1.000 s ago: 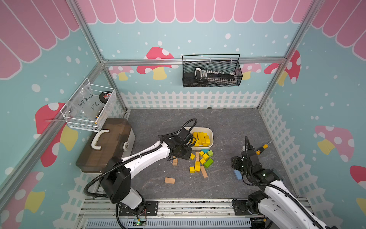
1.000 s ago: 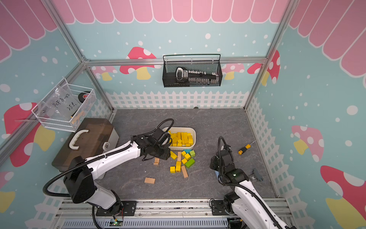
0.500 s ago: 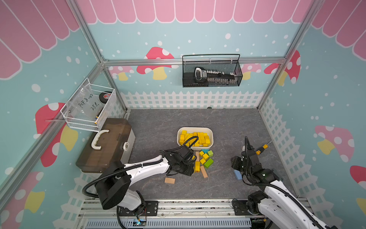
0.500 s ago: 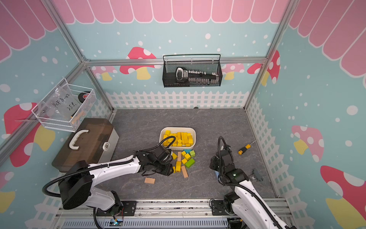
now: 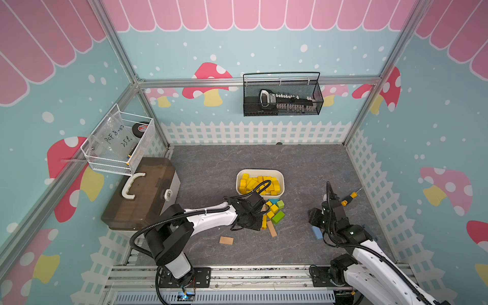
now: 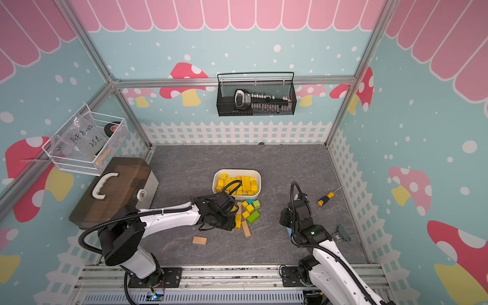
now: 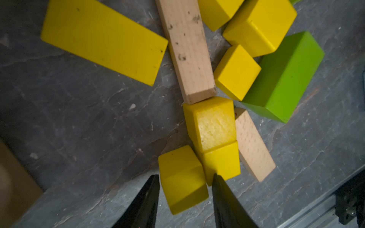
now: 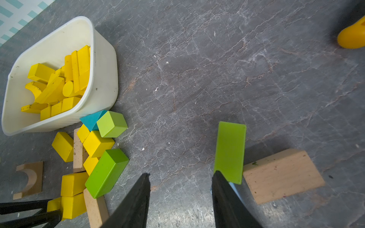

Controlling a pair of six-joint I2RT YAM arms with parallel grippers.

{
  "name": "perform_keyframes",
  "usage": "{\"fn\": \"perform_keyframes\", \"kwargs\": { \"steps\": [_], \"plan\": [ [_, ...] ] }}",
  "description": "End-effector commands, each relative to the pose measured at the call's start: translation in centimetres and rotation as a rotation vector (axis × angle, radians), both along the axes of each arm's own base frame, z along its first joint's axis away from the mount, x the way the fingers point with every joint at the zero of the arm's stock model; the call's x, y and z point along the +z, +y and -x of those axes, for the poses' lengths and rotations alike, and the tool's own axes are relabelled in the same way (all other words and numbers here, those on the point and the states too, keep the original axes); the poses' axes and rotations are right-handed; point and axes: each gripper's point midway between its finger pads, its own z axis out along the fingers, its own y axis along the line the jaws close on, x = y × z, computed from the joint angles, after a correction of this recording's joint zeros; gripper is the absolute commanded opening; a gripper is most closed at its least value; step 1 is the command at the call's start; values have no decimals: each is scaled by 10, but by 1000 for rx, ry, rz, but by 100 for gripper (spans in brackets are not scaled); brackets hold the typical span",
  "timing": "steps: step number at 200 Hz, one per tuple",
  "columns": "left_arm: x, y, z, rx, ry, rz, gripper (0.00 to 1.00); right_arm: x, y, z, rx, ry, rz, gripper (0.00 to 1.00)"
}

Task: Pick out the yellow building blocks
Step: Pick up the building block from the center of the board.

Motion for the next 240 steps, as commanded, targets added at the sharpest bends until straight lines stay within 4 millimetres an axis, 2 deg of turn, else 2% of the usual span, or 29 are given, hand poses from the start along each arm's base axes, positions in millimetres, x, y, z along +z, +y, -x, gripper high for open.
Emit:
{"fn": "perform_keyframes", "kwargs": {
  "steps": [1,91,151,200,240],
  "plan": [
    [-2,12,-2,11,-19,-69,46,-3,-2,2,-16,9,-7,51],
    [-5,32,-6,5,-30,-144,45,-2,-2,2,-17,2,-11,51],
    [-1,25,-8,-6,-27,-124,44,-3,-2,2,-16,5,-9,51],
    [4,23,-10,-12,-36,-119,33,-2,-2,2,-17,4,-10,51],
    [22,24,-16,-10,-64,-112,32,-3,-2,1,-16,7,-7,51]
  ]
}}
